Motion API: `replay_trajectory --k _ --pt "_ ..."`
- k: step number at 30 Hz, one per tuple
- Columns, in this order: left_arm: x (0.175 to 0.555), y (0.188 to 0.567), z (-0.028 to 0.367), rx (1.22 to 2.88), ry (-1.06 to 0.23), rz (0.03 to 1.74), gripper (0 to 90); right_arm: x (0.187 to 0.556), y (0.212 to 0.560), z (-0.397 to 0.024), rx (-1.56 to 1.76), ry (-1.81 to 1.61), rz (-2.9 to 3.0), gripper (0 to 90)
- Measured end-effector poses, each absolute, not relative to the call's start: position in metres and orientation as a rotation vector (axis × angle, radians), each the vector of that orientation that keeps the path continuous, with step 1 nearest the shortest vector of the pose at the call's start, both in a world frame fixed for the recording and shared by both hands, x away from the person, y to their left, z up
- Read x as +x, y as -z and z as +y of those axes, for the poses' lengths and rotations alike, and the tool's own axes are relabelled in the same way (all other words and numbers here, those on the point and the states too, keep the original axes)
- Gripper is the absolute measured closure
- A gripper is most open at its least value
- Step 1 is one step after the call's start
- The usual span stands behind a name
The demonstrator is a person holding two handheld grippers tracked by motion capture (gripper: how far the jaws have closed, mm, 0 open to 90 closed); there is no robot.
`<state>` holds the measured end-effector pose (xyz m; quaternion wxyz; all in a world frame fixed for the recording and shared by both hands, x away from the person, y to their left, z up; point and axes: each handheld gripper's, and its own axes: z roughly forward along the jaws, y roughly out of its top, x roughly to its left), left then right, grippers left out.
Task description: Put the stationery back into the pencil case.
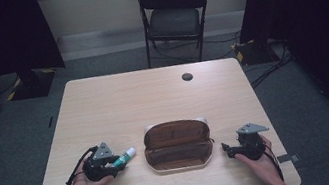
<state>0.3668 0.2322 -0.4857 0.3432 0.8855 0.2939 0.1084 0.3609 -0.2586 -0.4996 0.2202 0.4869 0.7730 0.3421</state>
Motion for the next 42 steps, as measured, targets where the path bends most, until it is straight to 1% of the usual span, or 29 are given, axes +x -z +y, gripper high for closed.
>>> replay_trajectory --k 2,9,15,21,31,35,42 --pt "0.368 0.486 0.231 2.3 -0.278 0.759 65.4 0.361 0.5 -0.259 1.347 -0.946 2.138 18.5" --pt "0.37 0.485 0.229 2.303 -0.254 0.775 66.0 0.361 0.5 -0.259 1.346 -0.946 2.137 18.4" --pt "0.37 0.479 0.232 2.247 -0.228 0.767 66.0 0.361 0.5 -0.259 1.342 -0.946 2.14 18.5" --pt "0.367 0.473 0.235 2.2 -0.243 0.773 66.0 0.362 0.5 -0.259 1.338 -0.947 2.143 18.5" --pt "0.354 0.458 0.235 2.146 -0.272 0.725 66.0 0.362 0.5 -0.259 1.337 -0.947 2.143 18.5" --pt "0.35 0.455 0.228 2.134 -0.252 0.688 66.0 0.362 0.5 -0.259 1.334 -0.95 2.145 18.4" --pt "0.345 0.442 0.212 2.123 -0.264 0.633 66.0 0.362 0.5 -0.259 1.338 -0.946 2.143 18.4"
